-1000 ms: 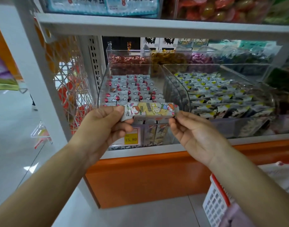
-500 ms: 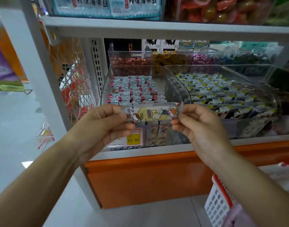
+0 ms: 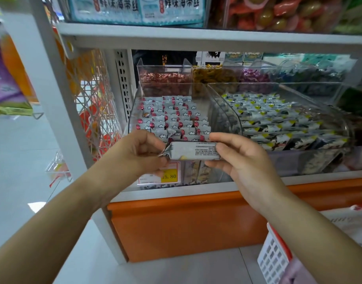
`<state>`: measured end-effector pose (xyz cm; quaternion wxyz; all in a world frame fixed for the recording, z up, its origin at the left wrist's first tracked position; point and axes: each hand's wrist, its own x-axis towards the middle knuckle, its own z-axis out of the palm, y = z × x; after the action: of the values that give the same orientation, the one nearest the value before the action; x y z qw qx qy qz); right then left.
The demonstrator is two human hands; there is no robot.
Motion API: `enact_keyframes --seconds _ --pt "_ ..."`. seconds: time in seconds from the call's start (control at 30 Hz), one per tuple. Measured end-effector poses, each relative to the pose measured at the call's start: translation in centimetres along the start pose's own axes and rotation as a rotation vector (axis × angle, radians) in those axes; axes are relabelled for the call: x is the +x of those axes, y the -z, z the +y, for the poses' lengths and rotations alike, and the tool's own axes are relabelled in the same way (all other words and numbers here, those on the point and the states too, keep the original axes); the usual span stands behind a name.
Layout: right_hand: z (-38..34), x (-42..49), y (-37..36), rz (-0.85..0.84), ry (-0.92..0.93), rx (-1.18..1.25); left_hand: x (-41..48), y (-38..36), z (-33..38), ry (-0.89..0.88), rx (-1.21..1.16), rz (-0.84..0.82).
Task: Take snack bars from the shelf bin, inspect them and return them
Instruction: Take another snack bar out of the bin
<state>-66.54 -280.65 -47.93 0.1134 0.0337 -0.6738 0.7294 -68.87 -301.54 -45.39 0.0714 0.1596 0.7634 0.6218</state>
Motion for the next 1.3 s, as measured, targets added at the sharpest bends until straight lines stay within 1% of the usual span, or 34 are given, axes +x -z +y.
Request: enact_keyframes --seconds 0.1,0.2,0.33,0.43,0.6,0.73,0.83,0.97,1.03,1.17,1.3 --pt "0.0 0.1 -0.1 -0.029 0.029 -0.032 -0.1 0.4 0.2 0.038 -0.025 -0.035" --pt "-0.1 0.0 -0.1 -0.043 0.036 -0.037 -0.2 0.4 0.4 -0.005 0.091 -0.024" --pt "-0.5 0.0 0.0 -0.035 0.072 -0.146 -0.2 0.6 0.6 -0.044 0.221 0.011" --pt "-0.7 0.1 0.0 -0.041 0.108 -0.188 -0.2 0.7 0.6 -0.06 0.271 0.015" --pt "-0.4 0.2 -0.3 0.002 0.153 -0.286 -0.3 0.7 0.5 -0.088 0.341 -0.019" --pt "-0.2 0.2 -0.5 0.018 0.192 -0.333 -0.6 0.2 0.9 -0.092 0.269 -0.047" --pt "-0.2 0.1 -0.6 0.004 0.254 -0.382 -0.6 0.0 0.9 -0.092 0.287 -0.019" --pt "-0.3 0.1 -0.7 -0.037 0.254 -0.368 -0.5 0.3 0.8 -0.107 0.305 0.051" --pt "-0.3 0.1 -0.8 -0.07 0.212 -0.334 -0.5 0.4 0.7 -0.136 0.343 0.086" --pt "-1.0 0.5 -0.6 -0.182 -0.042 -0.077 -0.4 0.4 0.6 -0.147 0.383 0.128" --pt "-1.8 1.1 0.0 -0.299 -0.196 -0.054 -0.4 0.4 0.4 -0.162 0.382 0.141"
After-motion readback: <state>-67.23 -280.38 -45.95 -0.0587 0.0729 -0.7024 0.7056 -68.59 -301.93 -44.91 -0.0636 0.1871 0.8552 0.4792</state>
